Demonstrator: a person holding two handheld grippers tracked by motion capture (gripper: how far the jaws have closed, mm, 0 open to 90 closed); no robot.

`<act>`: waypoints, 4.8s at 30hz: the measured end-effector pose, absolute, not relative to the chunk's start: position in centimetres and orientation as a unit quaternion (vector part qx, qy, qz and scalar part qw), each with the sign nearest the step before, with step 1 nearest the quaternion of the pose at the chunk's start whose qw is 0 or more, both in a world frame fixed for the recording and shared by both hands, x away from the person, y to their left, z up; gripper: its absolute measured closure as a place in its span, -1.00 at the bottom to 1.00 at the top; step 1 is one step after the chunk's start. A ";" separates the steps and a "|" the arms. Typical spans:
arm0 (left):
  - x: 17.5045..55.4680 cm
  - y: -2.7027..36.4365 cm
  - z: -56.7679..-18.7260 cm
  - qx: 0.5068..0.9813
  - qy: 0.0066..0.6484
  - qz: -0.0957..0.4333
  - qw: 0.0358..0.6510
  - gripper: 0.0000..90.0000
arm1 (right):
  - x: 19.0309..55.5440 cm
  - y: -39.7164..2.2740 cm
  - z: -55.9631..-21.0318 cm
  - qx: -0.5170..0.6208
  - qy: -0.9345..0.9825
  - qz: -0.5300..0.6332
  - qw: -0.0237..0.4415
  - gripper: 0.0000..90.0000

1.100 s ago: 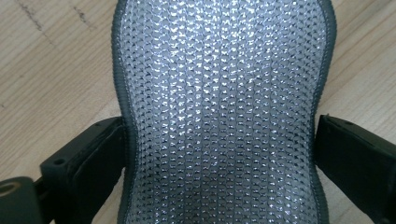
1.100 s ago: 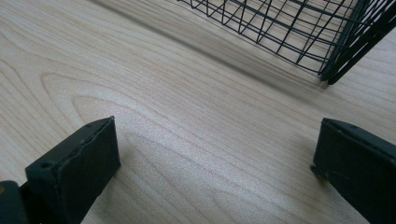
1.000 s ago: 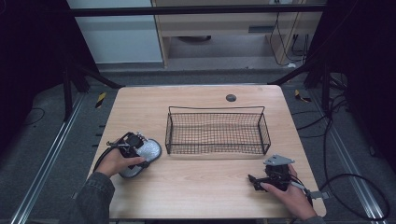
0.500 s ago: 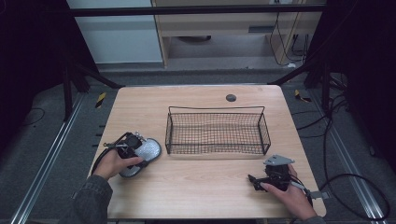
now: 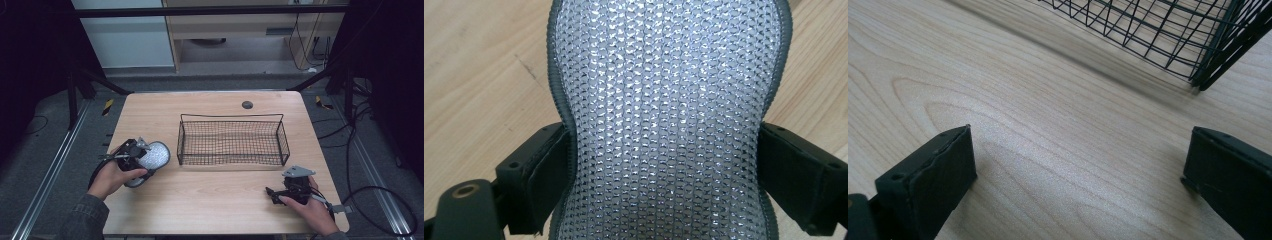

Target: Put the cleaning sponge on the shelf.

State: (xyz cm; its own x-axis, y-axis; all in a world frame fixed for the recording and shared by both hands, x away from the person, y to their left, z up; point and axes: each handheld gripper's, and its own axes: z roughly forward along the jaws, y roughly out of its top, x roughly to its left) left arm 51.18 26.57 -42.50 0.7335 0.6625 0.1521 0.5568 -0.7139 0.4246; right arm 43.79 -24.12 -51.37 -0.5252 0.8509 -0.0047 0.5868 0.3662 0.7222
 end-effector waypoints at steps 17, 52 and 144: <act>50.0 25.3 -37.6 0.915 0.300 0.180 0.202 -0.76 | 43.8 -24.1 -51.4 0.447 0.804 0.342 0.193 -0.99; 56.9 15.2 -30.9 0.941 0.168 0.212 0.204 -0.76 | 44.0 -24.0 -51.4 0.455 0.800 0.339 0.198 -0.99; 58.7 6.6 -39.1 0.964 0.079 0.221 0.124 -0.79 | 43.7 -26.4 -51.4 0.473 0.790 0.332 0.206 -0.99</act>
